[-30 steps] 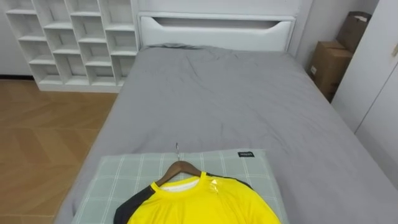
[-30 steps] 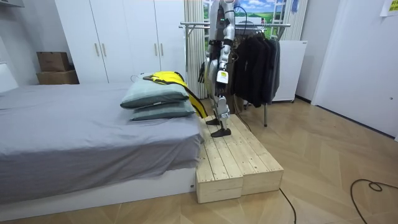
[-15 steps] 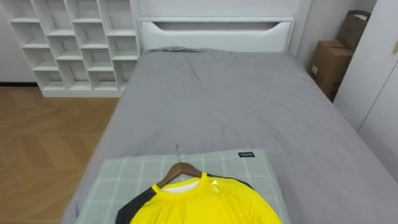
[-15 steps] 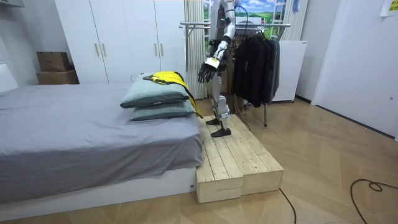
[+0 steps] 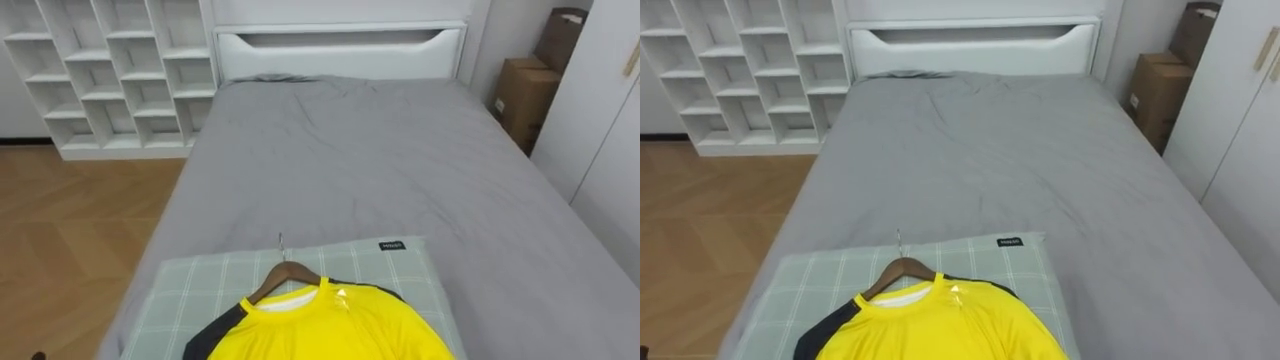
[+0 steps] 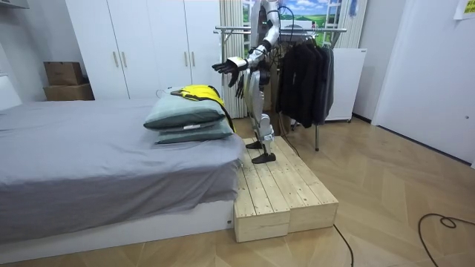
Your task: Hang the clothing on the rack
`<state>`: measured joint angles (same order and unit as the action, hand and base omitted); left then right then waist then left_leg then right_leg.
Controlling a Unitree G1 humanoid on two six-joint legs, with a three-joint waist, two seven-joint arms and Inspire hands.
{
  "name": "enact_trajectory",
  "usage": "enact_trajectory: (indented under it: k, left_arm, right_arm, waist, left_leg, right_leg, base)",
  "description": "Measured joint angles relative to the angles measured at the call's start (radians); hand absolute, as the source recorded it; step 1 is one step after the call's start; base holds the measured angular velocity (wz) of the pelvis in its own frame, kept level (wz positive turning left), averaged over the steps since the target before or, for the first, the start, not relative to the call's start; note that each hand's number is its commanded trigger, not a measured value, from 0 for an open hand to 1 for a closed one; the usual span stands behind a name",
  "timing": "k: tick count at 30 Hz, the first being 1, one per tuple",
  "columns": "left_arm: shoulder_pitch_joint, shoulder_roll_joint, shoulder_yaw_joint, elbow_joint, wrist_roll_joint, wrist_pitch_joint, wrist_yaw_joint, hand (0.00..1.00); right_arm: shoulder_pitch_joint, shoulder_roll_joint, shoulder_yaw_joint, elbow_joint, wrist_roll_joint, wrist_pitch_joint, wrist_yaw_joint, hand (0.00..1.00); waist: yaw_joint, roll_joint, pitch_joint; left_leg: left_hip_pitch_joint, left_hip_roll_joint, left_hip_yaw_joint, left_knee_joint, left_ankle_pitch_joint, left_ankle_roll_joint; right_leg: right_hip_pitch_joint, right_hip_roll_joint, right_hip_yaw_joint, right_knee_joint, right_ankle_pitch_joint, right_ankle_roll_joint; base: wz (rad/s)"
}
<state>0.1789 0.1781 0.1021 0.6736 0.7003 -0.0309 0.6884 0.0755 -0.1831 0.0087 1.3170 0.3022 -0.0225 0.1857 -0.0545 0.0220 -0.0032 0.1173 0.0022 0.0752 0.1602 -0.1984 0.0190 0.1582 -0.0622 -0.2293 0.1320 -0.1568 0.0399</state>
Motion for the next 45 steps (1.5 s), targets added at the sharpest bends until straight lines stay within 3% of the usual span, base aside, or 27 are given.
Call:
enact_trajectory:
  k: [6,13,20,24,30,35,45]
  left_arm:
    - [-0.014,0.000,-0.046,-0.100,0.017,0.000,-0.004,0.00]
    - [-0.070,0.000,-0.049,-0.104,0.037,-0.014,-0.004,0.00]
    - [-0.107,0.036,-0.049,-0.100,0.036,-0.018,-0.030,0.00]
    - [-0.109,0.038,-0.049,-0.094,0.037,-0.017,-0.046,0.00]
    - [-0.122,0.039,-0.049,-0.085,0.035,0.002,-0.054,0.00]
    - [-0.178,0.037,-0.049,-0.003,0.034,0.009,-0.074,0.00]
    - [-0.214,0.030,-0.049,-0.003,0.038,0.046,-0.111,0.00]
  right_arm:
    - [-0.006,-0.009,0.007,0.002,0.000,-0.001,0.002,0.00]
    - [-0.005,-0.010,0.003,0.000,0.006,-0.010,0.015,0.00]
    - [-0.004,-0.013,-0.007,0.000,0.004,-0.010,0.014,0.00]
    - [0.001,-0.012,-0.041,0.005,0.000,-0.009,0.011,0.00]
    - [0.004,-0.020,-0.071,0.008,-0.025,0.003,-0.005,0.00]
    - [0.005,-0.036,-0.071,0.016,-0.083,0.016,-0.023,0.00]
    - [-0.007,-0.037,-0.101,0.023,-0.161,0.036,-0.064,0.00]
  waist:
    - [-0.004,0.004,0.0003]
    - [-0.034,0.007,0.0024]
    - [-0.052,0.018,0.0045]
    - [-0.055,0.021,0.0061]
    - [-0.081,0.021,0.0061]
    - [-0.090,0.020,0.0063]
    - [-0.124,0.021,0.0053]
  left_leg:
    - [0.002,0.001,0.004,0.001,0.000,0.000]
    - [-0.001,0.002,0.006,0.000,0.000,0.000]
    - [0.002,0.003,0.020,-0.008,0.000,0.000]
    - [0.006,0.003,0.030,-0.012,0.000,0.000]
    - [0.010,0.003,0.034,-0.018,-0.001,0.000]
    - [0.018,0.004,0.048,-0.018,-0.001,0.000]
    - [0.016,0.004,0.059,-0.020,0.000,0.000]
  right_leg:
    - [-0.001,0.000,0.003,0.001,0.000,-0.001]
    - [-0.005,0.001,0.006,0.002,0.001,-0.001]
    - [-0.014,0.003,0.020,0.002,0.001,-0.001]
    - [-0.016,0.003,0.031,0.002,0.001,-0.001]
    - [-0.016,0.003,0.035,0.003,0.001,-0.001]
    - [-0.017,0.003,0.041,0.005,0.001,-0.001]
    - [-0.022,0.004,0.058,0.007,0.004,-0.002]
  base:
    - [-0.01]
    - [0.00]
    - [-0.05]
    - [-0.09]
    - [-0.01]
    - [-0.03]
    - [-0.04]
